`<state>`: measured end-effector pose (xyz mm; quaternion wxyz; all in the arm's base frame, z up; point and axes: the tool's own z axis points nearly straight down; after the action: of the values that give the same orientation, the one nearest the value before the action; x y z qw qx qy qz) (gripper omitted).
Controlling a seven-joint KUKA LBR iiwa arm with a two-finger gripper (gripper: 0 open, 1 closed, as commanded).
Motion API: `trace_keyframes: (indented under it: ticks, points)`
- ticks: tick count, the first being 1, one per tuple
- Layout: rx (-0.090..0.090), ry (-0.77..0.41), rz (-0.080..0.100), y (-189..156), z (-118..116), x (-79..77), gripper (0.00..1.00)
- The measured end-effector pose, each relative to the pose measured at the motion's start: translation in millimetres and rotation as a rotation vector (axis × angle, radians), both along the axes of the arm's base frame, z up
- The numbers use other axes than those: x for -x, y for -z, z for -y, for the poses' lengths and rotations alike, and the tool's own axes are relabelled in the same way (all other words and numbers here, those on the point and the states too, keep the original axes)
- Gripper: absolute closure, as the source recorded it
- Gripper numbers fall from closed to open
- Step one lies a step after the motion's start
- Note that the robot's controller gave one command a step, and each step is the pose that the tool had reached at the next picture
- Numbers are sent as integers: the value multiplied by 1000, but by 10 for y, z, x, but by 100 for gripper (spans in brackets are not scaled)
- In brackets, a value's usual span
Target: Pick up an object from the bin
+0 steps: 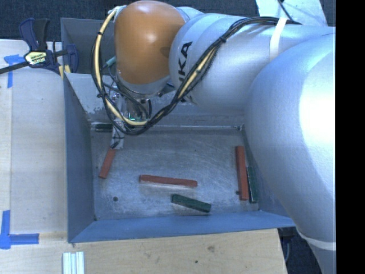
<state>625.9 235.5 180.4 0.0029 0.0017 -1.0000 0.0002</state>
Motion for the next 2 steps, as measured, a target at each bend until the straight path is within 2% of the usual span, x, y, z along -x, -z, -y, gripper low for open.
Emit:
trace_keyframes:
  ticks: [1,2]
  points:
    - [-3,-269,9,1098,102,11,0]
    - [-5,-269,17,1029,89,-19,100]
